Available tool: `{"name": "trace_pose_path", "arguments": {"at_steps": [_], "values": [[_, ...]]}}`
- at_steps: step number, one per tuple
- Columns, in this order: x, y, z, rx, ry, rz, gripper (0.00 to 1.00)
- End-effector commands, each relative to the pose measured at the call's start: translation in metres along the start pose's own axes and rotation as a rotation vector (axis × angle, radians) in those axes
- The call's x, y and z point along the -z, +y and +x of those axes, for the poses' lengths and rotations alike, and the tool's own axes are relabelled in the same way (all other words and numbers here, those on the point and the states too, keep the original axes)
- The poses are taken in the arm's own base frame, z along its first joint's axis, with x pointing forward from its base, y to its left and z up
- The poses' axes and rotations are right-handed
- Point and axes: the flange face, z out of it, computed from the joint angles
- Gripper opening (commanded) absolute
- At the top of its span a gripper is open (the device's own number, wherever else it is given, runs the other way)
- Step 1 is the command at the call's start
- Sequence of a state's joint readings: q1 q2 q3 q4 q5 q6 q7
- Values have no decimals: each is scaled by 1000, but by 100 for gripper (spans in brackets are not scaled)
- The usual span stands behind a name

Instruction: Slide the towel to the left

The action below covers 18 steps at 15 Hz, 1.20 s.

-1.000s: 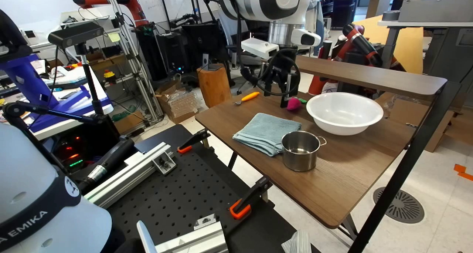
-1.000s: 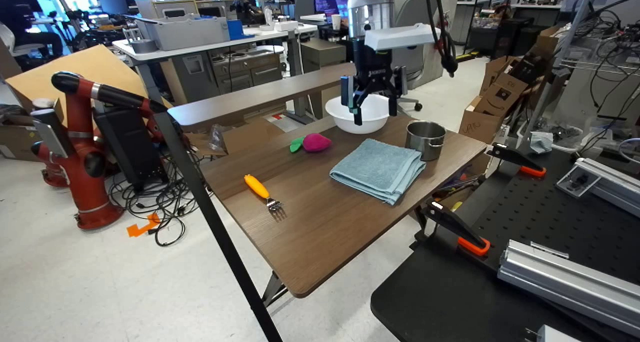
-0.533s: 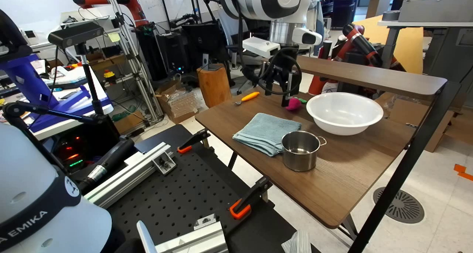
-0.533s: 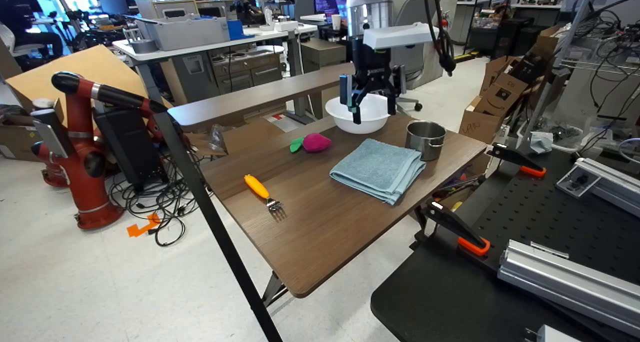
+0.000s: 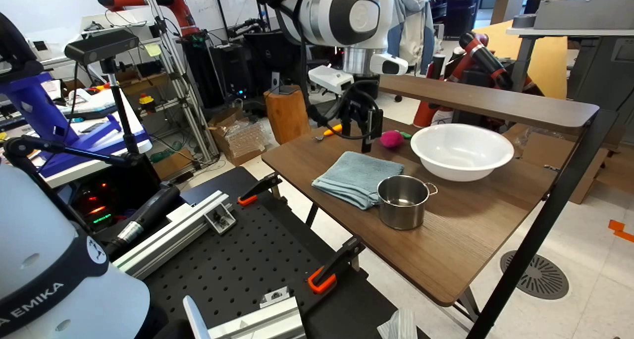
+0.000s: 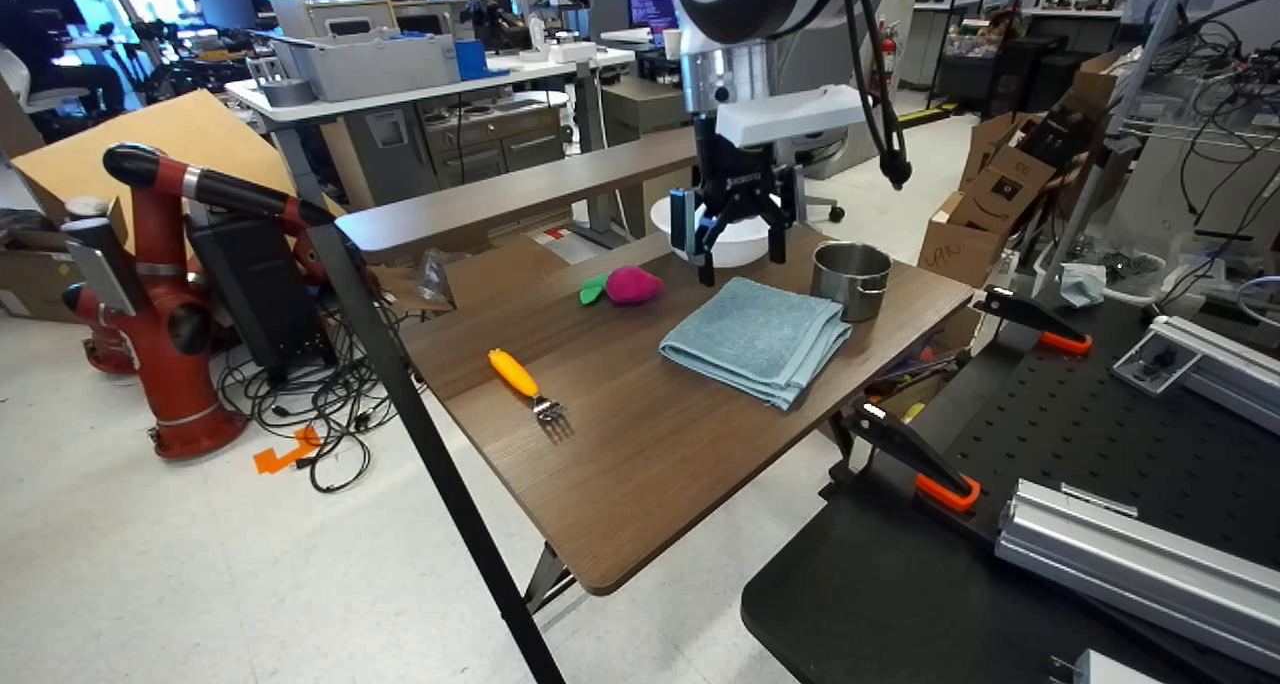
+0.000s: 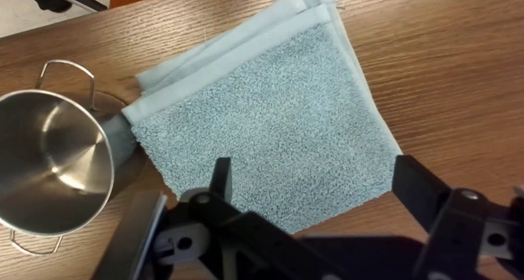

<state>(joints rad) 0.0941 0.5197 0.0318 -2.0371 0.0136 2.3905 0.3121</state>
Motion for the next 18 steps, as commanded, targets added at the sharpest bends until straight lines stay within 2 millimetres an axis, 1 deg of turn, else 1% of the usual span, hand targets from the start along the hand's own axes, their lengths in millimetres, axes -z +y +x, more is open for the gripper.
{"name": "trace_pose_path", "arguments": {"at_steps": [1, 4, 8, 11, 15, 18], "values": [[-21, -6, 0, -8, 44, -47, 100], [-39, -4, 3, -23, 54, -69, 100], [-54, 4, 8, -31, 52, -82, 100], [-67, 4, 10, -19, 77, -86, 100], [-87, -5, 9, 3, 103, -94, 100], [-98, -18, 7, 41, 110, -104, 100]]}}
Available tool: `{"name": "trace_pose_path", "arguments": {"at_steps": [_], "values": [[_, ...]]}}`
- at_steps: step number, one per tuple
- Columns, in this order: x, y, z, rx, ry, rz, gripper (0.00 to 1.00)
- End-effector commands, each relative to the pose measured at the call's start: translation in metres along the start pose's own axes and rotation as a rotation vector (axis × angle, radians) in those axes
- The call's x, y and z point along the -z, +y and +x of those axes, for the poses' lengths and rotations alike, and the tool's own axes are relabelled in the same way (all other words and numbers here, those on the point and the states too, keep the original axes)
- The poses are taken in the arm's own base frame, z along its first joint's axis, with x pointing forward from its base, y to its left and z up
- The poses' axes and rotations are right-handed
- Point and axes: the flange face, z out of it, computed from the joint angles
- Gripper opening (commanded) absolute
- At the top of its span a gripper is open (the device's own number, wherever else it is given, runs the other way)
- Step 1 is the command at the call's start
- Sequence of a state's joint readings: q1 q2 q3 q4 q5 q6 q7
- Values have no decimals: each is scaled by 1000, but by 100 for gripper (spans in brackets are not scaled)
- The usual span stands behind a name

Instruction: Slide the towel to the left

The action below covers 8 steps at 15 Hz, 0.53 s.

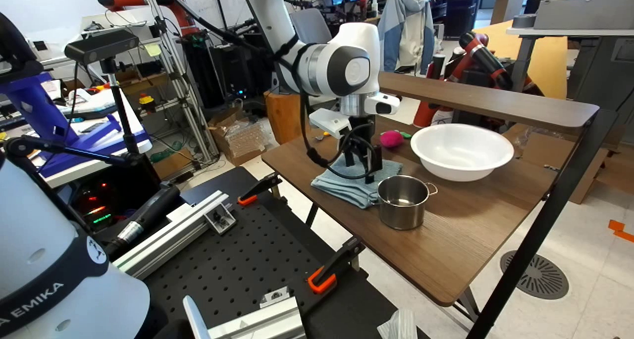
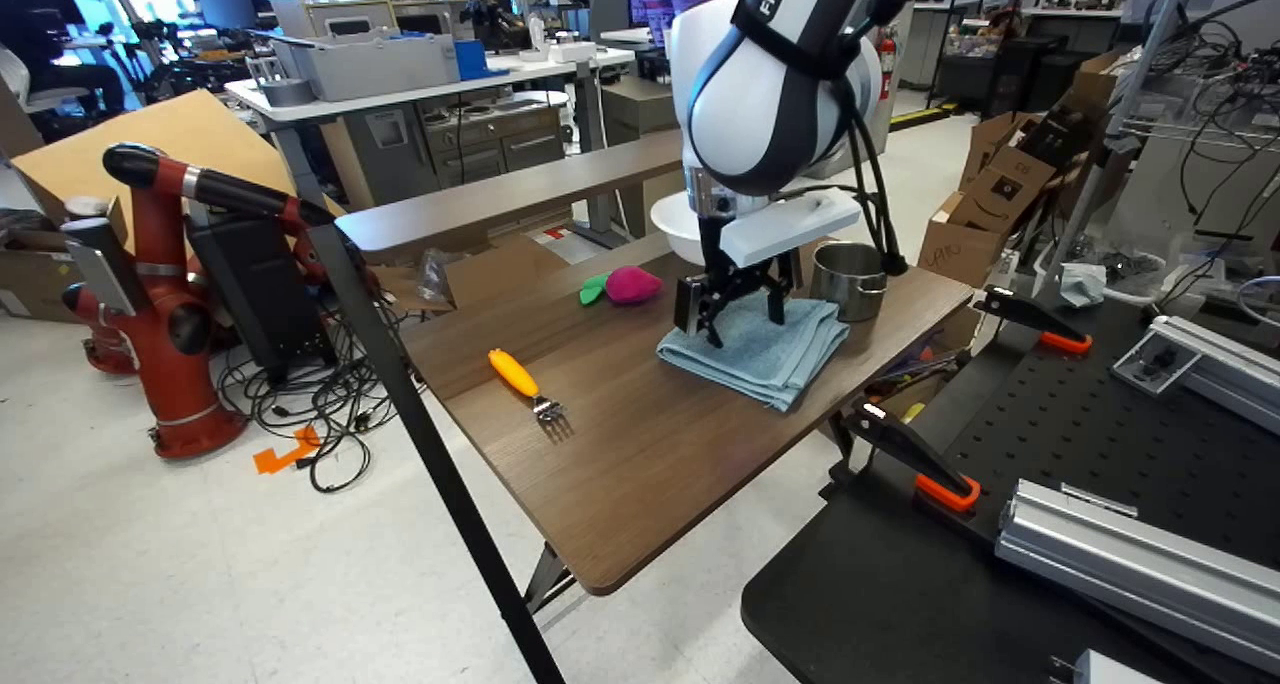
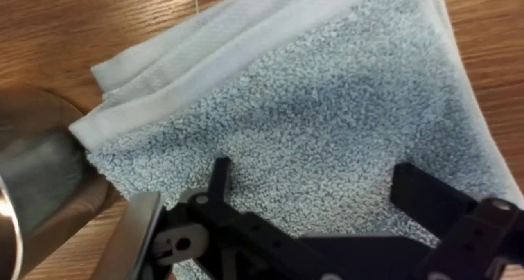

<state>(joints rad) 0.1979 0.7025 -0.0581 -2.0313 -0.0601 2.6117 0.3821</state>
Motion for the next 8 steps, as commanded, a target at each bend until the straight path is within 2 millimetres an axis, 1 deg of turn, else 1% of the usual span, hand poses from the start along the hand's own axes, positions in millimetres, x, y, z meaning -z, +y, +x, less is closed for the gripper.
{"name": "trace_pose_path", "arguments": {"at_steps": [1, 5, 8], "values": [[-11, -18, 1, 41, 43, -28, 100], [-17, -50, -12, 130, 63, -59, 100], [-21, -80, -25, 204, 71, -77, 100]]}}
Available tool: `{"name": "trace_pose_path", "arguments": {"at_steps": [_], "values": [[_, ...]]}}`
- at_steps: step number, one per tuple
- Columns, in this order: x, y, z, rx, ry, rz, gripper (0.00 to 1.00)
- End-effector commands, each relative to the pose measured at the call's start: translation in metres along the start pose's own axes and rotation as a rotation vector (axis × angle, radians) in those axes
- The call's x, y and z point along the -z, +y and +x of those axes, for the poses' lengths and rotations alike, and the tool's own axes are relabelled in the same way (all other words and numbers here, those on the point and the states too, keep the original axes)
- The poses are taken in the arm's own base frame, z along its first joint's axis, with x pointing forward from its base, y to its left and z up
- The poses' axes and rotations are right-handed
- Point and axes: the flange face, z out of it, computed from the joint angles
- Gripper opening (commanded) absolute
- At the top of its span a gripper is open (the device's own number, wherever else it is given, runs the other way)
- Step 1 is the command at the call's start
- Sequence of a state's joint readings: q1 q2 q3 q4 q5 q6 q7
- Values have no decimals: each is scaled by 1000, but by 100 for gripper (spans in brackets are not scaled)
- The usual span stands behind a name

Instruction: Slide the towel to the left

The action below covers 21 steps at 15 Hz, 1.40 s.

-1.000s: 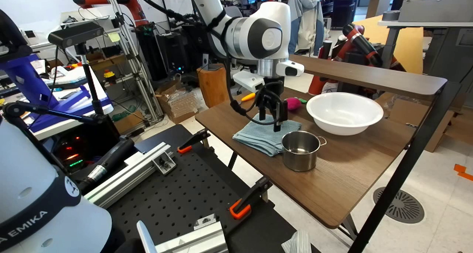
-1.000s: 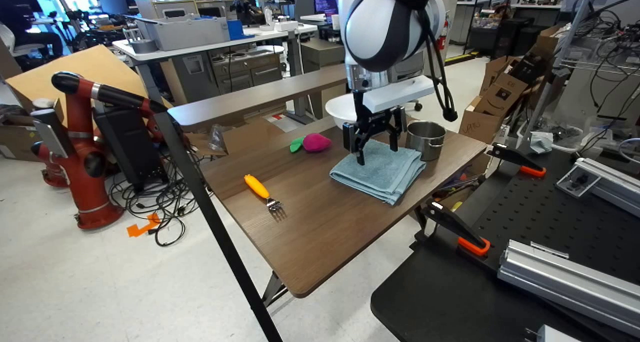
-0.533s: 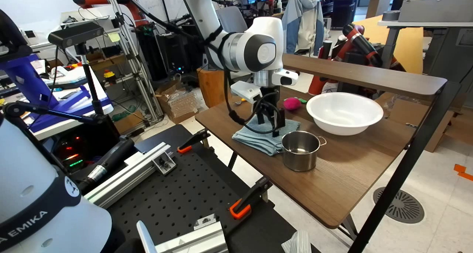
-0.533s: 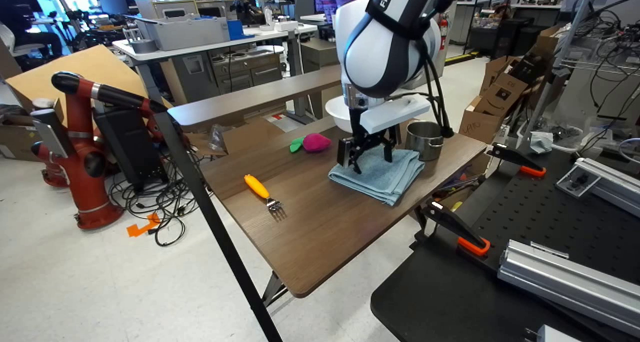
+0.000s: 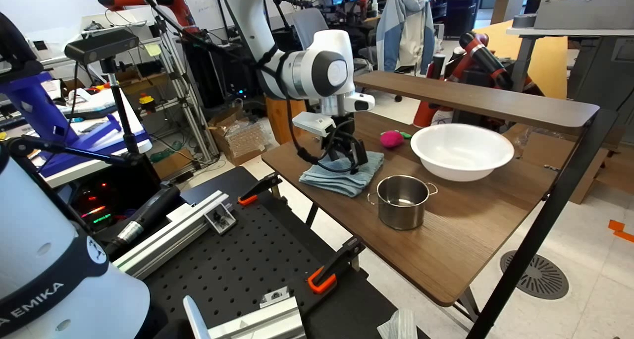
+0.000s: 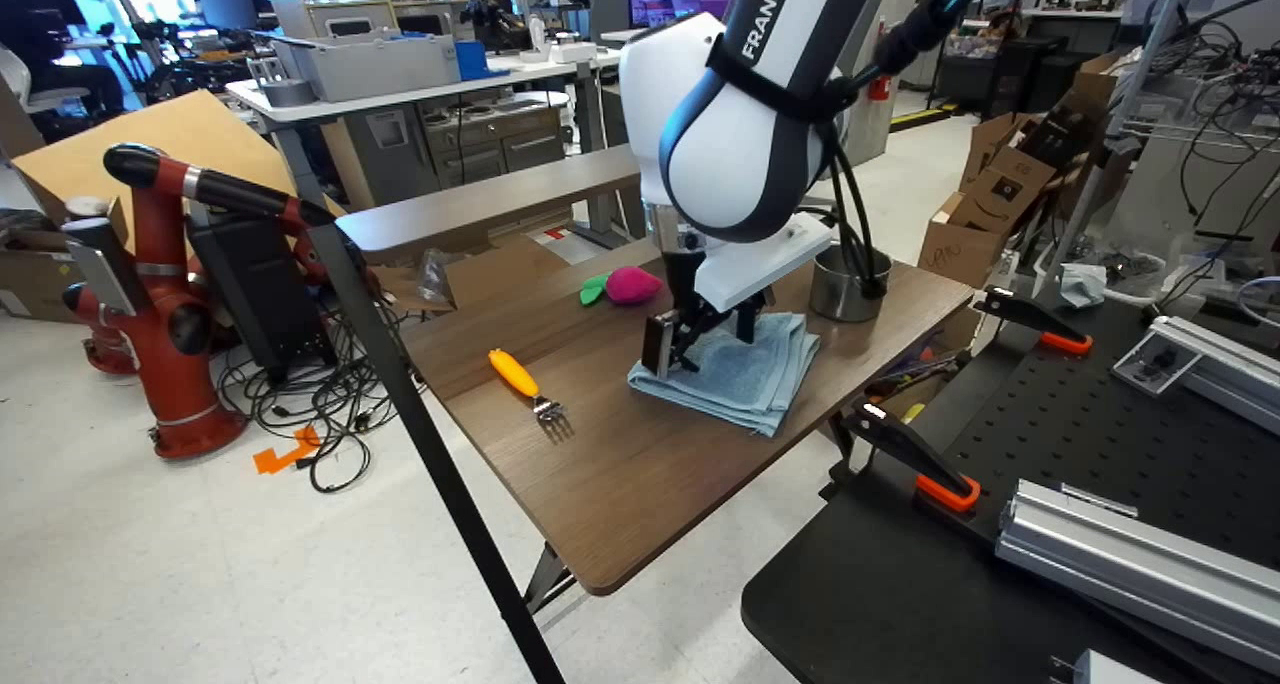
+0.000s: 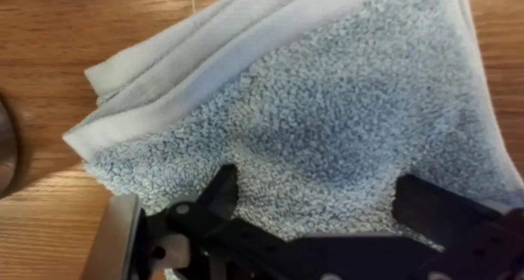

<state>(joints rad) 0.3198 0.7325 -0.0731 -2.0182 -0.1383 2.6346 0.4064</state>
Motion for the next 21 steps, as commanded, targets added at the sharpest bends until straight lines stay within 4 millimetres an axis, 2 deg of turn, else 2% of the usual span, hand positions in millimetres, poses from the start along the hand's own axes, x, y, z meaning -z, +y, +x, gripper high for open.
{"name": "trace_pose_path", "arguments": {"at_steps": [1, 10, 13, 16, 21], "values": [[-13, -32, -4, 72, 36, -32, 100], [5, -129, -22, 226, 85, -46, 100], [11, -154, -30, 257, 100, -55, 100], [17, -162, -30, 265, 114, -48, 100], [31, -153, -28, 239, 125, -40, 100]]}}
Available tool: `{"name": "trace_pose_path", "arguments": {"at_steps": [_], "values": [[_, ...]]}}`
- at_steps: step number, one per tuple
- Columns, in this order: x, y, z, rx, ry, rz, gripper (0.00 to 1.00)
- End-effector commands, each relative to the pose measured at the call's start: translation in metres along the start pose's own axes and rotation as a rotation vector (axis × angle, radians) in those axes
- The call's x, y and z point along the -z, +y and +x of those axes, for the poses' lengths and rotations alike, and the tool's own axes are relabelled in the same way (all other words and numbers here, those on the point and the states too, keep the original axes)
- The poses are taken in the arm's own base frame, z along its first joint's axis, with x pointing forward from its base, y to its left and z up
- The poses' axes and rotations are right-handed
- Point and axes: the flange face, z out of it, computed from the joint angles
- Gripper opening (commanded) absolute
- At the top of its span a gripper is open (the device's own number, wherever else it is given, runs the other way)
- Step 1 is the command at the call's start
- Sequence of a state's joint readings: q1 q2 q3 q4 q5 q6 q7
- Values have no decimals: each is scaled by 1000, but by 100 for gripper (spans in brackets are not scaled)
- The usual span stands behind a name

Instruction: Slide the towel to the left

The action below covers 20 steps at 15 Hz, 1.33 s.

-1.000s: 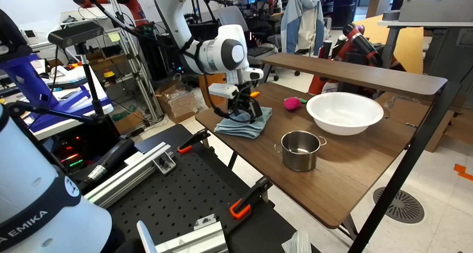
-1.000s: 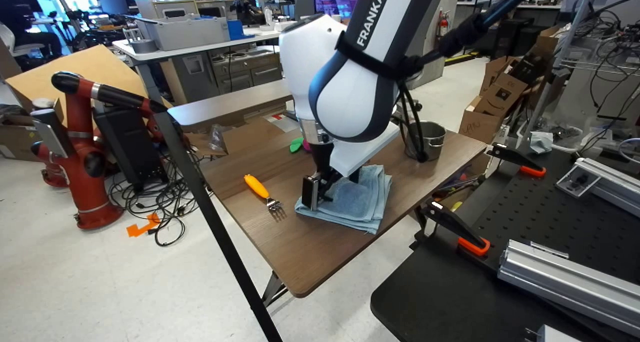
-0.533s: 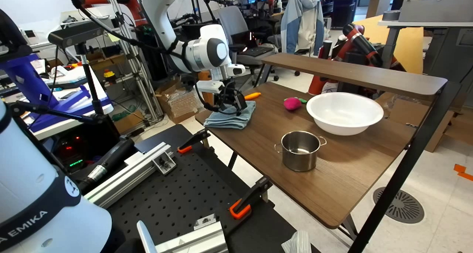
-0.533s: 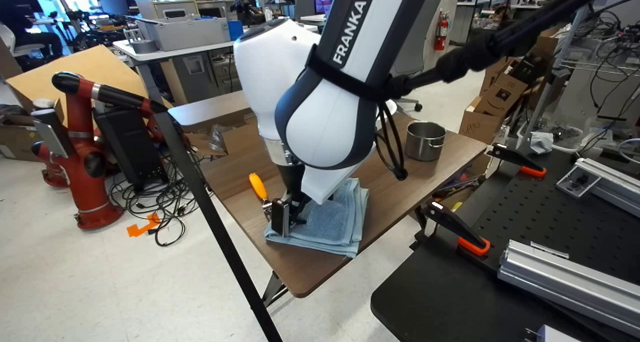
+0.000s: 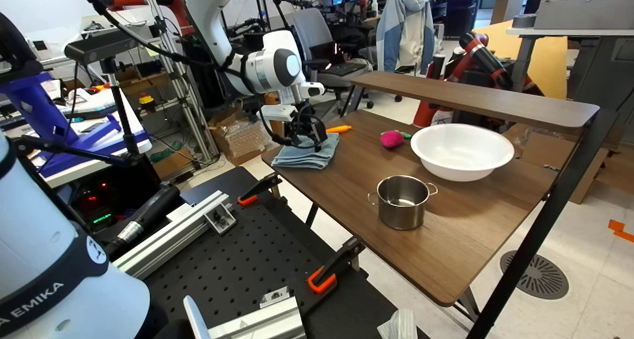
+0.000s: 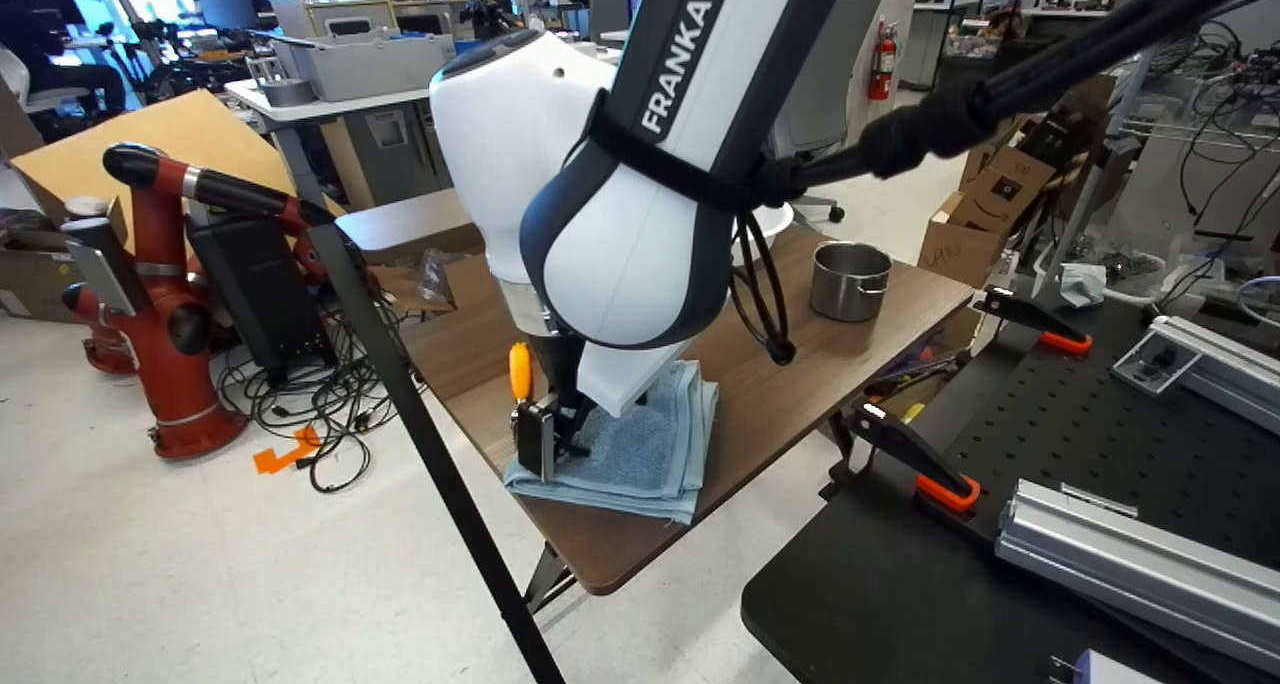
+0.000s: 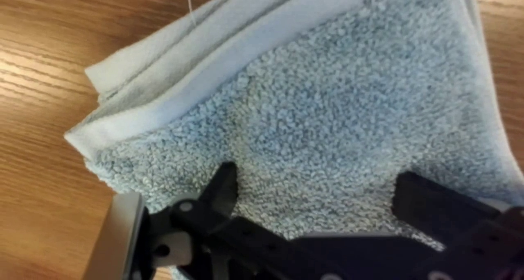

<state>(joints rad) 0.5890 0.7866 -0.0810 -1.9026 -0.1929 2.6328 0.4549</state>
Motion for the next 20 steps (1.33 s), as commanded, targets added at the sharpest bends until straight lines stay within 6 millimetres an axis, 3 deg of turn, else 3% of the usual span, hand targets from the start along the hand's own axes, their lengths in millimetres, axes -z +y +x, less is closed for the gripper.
{"name": "trace_pose_path", "arguments": {"at_steps": [1, 7, 12, 13, 14, 16, 20], "values": [[12, 5, 2, -28, 23, -8, 100], [64, 18, -21, -96, 102, 52, 100], [113, 36, -54, -160, 157, 130, 100], [118, 40, -60, -165, 154, 136, 100], [107, 32, -45, -137, 138, 100, 100], [117, 40, -55, -145, 138, 105, 100], [117, 39, -59, -145, 136, 107, 100]]}}
